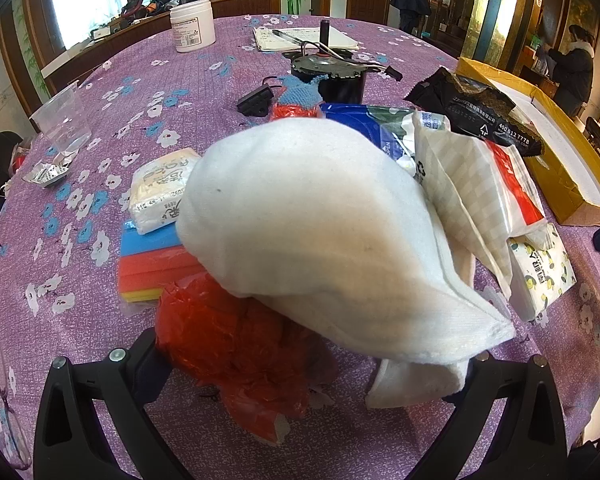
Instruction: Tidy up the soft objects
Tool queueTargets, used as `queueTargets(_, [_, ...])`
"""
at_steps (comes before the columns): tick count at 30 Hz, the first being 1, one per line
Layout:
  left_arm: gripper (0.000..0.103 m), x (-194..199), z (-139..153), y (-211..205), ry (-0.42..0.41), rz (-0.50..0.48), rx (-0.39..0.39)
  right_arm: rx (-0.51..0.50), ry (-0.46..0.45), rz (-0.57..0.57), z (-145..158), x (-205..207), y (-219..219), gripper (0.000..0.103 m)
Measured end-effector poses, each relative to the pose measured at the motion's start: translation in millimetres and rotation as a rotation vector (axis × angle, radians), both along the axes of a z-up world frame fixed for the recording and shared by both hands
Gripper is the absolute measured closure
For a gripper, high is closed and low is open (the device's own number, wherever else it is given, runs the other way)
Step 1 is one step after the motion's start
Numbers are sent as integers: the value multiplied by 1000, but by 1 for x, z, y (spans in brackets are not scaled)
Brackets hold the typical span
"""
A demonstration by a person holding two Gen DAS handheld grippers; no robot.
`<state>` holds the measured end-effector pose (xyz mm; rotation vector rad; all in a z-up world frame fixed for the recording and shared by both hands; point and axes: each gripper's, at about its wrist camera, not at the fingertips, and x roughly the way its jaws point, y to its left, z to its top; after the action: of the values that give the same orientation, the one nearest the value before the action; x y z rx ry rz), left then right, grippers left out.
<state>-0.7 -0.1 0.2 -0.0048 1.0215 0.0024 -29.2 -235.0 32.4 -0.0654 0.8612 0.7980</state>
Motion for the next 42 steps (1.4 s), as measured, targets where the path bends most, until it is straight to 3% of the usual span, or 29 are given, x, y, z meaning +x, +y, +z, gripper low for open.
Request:
queueTargets(6, [0,0,0,0,0,0,0,-66,6,32,-7,32,27,11])
queueTargets(10, [0,0,0,0,0,0,0,-55,76,67,-20,53,42,11])
queueTargets(13, [0,0,0,0,0,0,0,-64,100,132,-27,42,51,11])
queueTargets(17, [0,0,0,0,0,0,0,-41,98,310,-22,6,58,11])
queueTargets(21, [0,-5,1,3,14,18,4,-111,32,294,-21,1,62,11])
queueTargets(25, [0,-20,13,14,-3,82,19,-115,70,273,-32,15,70,12])
queueTargets(26, [0,-25,17,14,-8,94,20,-111,63,272,-32,15,74,14])
queueTargets(27, [0,-30,19,19,-11,104,12,-100,58,272,-31,14,78,34])
queueTargets(28, [0,-33,22,24,-22,112,-6,-95,54,265,-30,13,82,44])
queueTargets(31, [0,-49,33,40,-114,132,-92,-93,41,234,-28,11,86,44])
queueTargets(33, [0,-53,43,44,-97,128,-129,-61,34,221,-26,5,81,44])
queueTargets(36, [1,-53,52,49,-135,119,-166,21,14,173,-22,0,60,44])
queueTargets(38, [4,-51,56,50,-137,122,-152,76,0,137,-18,-1,47,44])
queueTargets(40, [28,-51,54,54,-128,139,-139,113,4,108,-16,1,39,44])
queueTargets(42, [43,-48,47,56,-91,148,-147,132,12,105,-16,0,35,44])
